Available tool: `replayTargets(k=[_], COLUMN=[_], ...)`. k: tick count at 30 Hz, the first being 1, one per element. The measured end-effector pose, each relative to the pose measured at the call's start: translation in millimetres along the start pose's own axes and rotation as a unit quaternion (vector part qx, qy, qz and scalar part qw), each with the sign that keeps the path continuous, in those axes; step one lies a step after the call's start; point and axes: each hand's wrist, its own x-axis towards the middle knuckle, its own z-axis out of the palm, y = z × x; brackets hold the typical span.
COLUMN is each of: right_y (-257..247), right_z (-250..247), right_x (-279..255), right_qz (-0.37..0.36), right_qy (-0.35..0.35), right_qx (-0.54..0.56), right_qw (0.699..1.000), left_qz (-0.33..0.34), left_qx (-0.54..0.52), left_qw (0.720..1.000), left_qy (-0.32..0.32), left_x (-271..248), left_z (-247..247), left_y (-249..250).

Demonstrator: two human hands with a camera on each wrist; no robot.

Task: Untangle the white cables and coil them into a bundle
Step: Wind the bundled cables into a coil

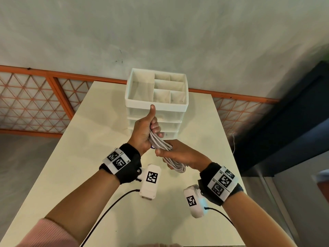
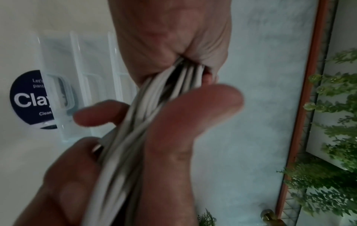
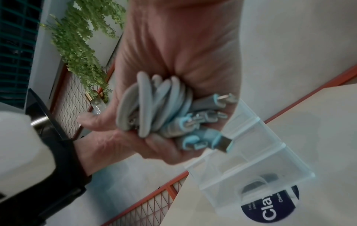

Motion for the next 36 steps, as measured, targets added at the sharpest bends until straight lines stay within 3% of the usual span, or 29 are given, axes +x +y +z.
replayTargets(k=[4, 8, 12, 17, 22, 30, 33, 36], right_y=[6, 14, 28, 43, 62, 78, 81, 83], right_z=[3, 1, 1, -6, -13, -27, -31, -37], right_x=[0, -1, 5, 24, 39, 52, 56, 54], right_qz=[0.004, -0.007, 0.035, 0.066, 0.093, 0.14, 0.146, 0.152], right_qy=[0.001, -0.041, -0.041, 0.003, 0.003, 0.008, 0.015, 0.031], right_qx=[0.024, 0.063, 0.118, 0.112, 0.113, 0.144, 0.153, 0.177], right_qw=[1.0, 0.997, 0.992, 0.992, 0.989, 0.98, 0.977, 0.972], left_qz=[-0.008, -0.015, -0.03, -0.047, -0.091, -0.154, -0.145, -0.087], left_qx=[0.003, 0.008, 0.009, 0.006, -0.006, -0.001, 0.02, 0.039], left_qw=[1.0, 1.0, 0.999, 0.997, 0.988, 0.988, 0.988, 0.989], left_qy=[-0.001, -0.015, -0.004, 0.062, 0.121, 0.025, 0.058, 0.115], left_x=[5, 11, 21, 44, 72, 97, 104, 114], left_z=[-5, -12, -16, -17, -26, -43, -51, -58], left_y=[-7, -20, -29, -42, -61, -69, -69, -66])
